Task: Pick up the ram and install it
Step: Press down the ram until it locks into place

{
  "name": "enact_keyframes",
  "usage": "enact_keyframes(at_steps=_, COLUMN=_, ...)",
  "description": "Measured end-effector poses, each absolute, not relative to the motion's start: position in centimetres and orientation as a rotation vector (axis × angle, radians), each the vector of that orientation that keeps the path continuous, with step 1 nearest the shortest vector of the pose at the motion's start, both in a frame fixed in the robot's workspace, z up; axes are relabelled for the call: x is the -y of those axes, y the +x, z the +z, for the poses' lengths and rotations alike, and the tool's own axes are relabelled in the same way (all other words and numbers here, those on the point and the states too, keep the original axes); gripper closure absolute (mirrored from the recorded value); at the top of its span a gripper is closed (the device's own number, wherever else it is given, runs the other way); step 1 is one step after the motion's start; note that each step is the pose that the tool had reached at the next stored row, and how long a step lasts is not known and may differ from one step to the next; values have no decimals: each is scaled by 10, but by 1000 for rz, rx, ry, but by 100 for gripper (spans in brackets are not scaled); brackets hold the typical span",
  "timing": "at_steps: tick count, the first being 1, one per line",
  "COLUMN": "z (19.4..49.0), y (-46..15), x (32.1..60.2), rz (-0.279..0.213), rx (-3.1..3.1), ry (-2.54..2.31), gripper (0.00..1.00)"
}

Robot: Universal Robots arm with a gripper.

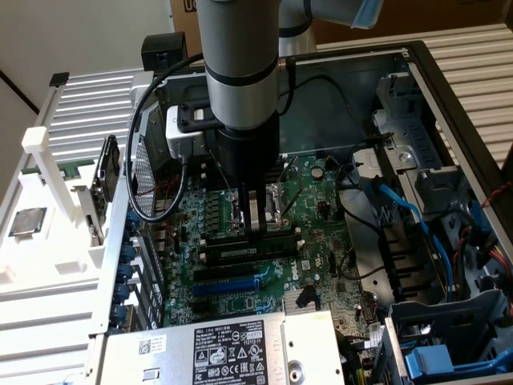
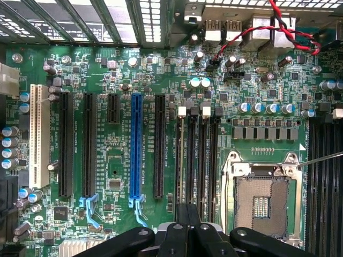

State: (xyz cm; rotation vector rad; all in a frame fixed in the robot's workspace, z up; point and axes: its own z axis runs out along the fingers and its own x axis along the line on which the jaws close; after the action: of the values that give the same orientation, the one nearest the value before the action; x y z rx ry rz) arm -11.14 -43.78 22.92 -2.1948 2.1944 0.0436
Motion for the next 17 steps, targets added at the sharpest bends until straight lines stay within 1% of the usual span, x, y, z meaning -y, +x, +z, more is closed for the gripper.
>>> enact_keyframes(at_steps=17, z=226, y=-111, x=438, rz=44, rx=-2194, ry=-2195, gripper=89)
